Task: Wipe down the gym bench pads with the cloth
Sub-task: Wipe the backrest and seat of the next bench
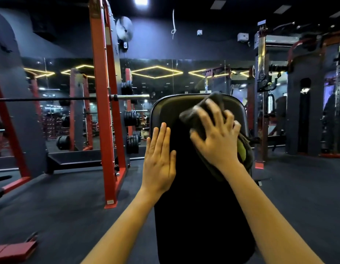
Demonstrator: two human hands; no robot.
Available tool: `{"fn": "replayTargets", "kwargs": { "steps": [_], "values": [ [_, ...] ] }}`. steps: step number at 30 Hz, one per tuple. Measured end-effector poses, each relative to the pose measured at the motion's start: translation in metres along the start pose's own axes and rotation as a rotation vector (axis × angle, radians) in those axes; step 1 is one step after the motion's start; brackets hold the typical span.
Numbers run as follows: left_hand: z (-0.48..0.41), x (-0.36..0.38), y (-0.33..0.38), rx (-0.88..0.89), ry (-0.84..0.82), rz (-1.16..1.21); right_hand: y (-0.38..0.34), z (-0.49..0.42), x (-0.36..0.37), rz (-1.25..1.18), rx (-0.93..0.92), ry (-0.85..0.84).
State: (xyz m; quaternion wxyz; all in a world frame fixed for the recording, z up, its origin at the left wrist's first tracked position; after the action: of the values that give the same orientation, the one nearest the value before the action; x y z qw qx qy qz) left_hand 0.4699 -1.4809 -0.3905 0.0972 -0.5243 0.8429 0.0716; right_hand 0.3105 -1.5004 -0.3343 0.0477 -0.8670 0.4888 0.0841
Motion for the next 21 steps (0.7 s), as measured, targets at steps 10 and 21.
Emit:
{"fn": "replayTargets", "kwargs": {
  "steps": [10, 21],
  "values": [
    [-0.025, 0.005, 0.009, 0.034, -0.018, -0.206, 0.066, -0.01, -0.014, -0.14, 0.518, 0.022],
    [-0.024, 0.005, 0.012, 0.023, 0.018, -0.255, 0.078, 0.064, -0.011, -0.166, 0.261, -0.019]
  ]
}}
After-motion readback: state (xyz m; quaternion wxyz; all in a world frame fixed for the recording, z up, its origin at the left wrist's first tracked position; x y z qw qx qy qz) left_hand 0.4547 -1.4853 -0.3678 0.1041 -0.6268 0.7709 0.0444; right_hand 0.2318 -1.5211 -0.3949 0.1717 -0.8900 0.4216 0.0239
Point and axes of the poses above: each hand's wrist, its own z-axis away from the middle knuckle, its own x-axis out of the palm, y = z × x, the point moved 3 cm from there along -z, towards the middle knuckle, and after that the axes turned 5 degrees about -z, right-handed, at the moved point
